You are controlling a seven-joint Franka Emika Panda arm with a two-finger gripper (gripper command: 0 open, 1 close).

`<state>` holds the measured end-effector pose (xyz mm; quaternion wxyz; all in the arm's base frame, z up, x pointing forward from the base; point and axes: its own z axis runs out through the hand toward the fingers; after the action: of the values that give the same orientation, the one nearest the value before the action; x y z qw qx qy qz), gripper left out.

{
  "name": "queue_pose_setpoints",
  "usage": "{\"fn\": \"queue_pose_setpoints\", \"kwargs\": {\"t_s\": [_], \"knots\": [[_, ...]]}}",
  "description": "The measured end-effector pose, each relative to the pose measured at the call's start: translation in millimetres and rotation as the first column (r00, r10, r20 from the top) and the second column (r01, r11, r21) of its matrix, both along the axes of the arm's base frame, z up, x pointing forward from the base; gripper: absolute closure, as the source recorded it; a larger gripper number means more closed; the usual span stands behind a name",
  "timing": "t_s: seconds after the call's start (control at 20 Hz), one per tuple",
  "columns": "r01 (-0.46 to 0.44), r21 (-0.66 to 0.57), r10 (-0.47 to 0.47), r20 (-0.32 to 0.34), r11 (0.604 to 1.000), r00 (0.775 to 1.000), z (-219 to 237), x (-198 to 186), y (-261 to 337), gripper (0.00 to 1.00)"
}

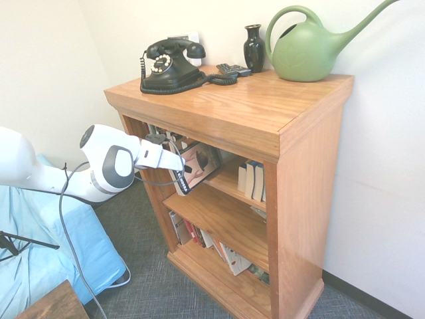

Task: Organize the shelf

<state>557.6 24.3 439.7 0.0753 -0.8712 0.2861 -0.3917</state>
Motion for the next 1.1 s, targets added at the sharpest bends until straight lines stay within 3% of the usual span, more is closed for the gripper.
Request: {"fn": "queue_pose_setpoints", "kwargs": {"t_s": [0.8, 0.85, 1.1], "knots": [[-0.001, -0.037, 0.001, -0.017, 0.999, 1.000, -11.8, 48.7, 6.4, 1.00], [0.000, -0.041, -0.001, -0.018, 0.999, 1.000, -12.1, 50.8, 7.0, 0.00], [-0.001, -0.049, 0.001, -0.015, 0.999, 1.000, -12.8, 51.8, 6.7, 0.00]]}}
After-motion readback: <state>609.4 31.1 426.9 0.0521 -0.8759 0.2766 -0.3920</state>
